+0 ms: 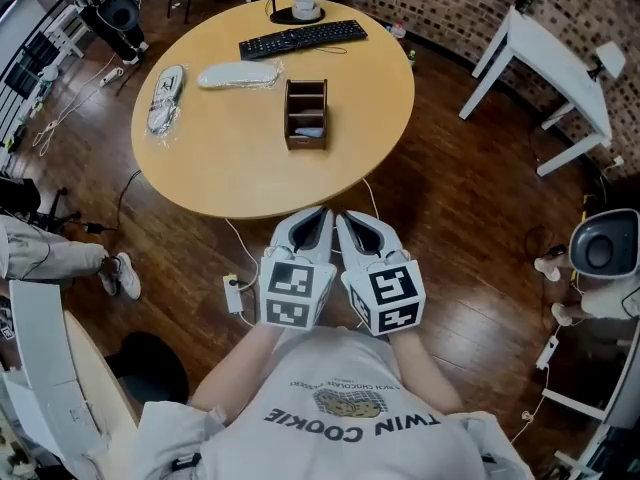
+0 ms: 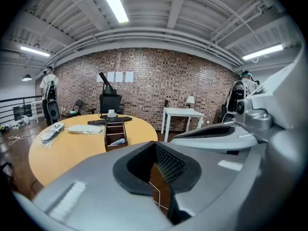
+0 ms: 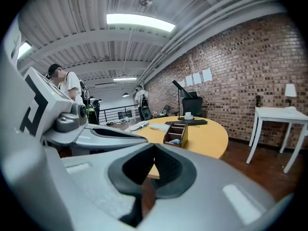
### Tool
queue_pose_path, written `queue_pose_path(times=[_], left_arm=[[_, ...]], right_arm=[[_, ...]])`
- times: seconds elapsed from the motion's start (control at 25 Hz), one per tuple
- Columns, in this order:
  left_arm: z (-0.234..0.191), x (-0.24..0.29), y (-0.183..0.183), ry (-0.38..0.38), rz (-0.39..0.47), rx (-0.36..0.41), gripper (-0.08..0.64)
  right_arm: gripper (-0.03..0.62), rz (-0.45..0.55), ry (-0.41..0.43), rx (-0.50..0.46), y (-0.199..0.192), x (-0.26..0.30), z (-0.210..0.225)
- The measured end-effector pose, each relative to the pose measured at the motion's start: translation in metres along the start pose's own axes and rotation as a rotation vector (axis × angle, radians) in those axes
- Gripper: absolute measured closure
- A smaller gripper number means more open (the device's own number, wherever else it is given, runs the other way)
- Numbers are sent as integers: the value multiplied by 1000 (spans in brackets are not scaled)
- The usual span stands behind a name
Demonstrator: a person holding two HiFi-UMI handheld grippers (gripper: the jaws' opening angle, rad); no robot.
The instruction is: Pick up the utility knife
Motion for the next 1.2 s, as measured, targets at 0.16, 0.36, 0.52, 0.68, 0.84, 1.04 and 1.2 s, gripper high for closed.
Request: queue_pose_path(times=[0.16,0.36,0.52,0.68,0.84,1.04,1.2], left_arm=[[-27,22,11,-30,-17,74,555],[-56,47,21,-59,-39,184,554],[-76,67,23,-82,-72,298,553],[-92,90,23,-108,-104,384,537],[-105,115,21,-138,-128,472,527],[-118,147,12,-179,-160,593,511],[-122,169,-2,-215,-198,743,499]], right_arm=[[592,-8,-27,2,11,29,6],[592,-18,-53,11,22,57,14],[592,-35,-71,30,23,76,18],[592,-44,-90,55,20,89,25],[592,-50,-117,76,17,98,35],[592,-54,-149,107,11,111,47],[592,-57,-165,138,7,120,53]])
Point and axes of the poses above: the fingertips, and each gripper's own axes: x forward along the fingers, z to its right, y out of its top, the point moved 7 cm from there along -x, backward along the fingers, and after that the axes turned 1 degree about -x, right-handed, at the moved point
